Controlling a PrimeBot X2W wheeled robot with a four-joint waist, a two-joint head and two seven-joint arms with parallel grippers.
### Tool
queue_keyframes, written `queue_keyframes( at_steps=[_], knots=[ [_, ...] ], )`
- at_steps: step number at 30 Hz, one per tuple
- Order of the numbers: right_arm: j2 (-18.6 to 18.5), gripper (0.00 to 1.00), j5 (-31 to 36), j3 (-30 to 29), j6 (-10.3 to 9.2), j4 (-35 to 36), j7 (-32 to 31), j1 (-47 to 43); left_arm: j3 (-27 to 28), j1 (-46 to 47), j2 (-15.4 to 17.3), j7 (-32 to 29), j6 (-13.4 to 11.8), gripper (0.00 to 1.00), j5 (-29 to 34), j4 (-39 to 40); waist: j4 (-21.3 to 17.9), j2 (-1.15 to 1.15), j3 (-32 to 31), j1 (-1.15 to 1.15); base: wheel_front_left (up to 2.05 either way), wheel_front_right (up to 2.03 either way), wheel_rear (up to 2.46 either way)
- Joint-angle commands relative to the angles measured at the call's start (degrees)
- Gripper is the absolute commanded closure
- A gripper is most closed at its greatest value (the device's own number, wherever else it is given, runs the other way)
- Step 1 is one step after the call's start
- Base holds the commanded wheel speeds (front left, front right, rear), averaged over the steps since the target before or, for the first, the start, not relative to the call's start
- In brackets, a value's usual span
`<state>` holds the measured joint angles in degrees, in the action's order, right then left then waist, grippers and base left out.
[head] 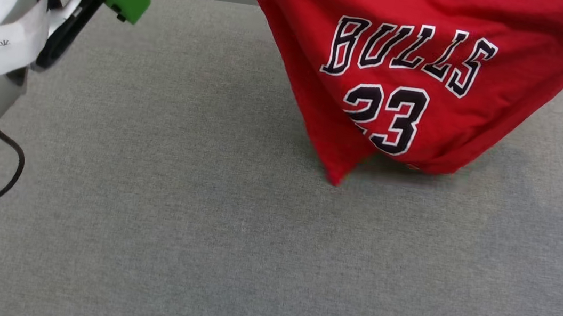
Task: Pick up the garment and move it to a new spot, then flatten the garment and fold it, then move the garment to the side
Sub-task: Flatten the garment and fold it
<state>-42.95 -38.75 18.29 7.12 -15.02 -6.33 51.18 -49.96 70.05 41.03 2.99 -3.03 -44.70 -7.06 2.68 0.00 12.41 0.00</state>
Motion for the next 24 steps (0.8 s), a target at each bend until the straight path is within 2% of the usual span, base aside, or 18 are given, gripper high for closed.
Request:
queue_keyframes(
  at_steps=[1, 7, 14, 18, 24],
  knots=[
    [0.7, 1.0, 1.0, -0.8, 0.36, 1.1, -0.2, 1.0, 0.4, 2.0, -0.3, 0.2, -0.6, 1.0, 0.6, 0.1, -0.8, 0.0, -1.5, 0.0, 0.0, 0.0, 0.0],
    [2.4, 1.0, 4.0, -4.1, 0.36, 5.5, -2.4, 3.6, 1.1, 7.1, -2.3, 0.2, -0.3, 1.0, 1.8, -1.0, -1.2, 0.0, -2.5, 0.0, 0.0, 0.0, 0.0],
    [3.4, 1.0, 7.5, -3.8, 0.36, 6.3, -5.5, 8.8, 2.0, 11.3, -3.7, 0.5, 1.0, 1.0, 1.7, -5.6, -1.5, 0.0, 0.0, 0.0, 0.0, 0.0, 0.0],
    [4.0, 1.0, 10.0, -1.7, 0.36, 3.6, -7.0, 14.3, 2.5, 15.1, -4.9, 0.8, 2.5, 1.0, 1.9, -10.3, -1.9, 0.0, 3.4, 0.0, 0.0, 0.0, 0.0],
    [6.3, 1.0, 13.0, 2.1, 0.36, -5.9, -6.9, 25.1, 3.1, 23.2, -8.9, 2.9, 4.6, 1.0, 3.3, -19.0, -2.4, 0.0, 9.3, 0.0, 0.0, 0.0, 0.0]
  ],
)
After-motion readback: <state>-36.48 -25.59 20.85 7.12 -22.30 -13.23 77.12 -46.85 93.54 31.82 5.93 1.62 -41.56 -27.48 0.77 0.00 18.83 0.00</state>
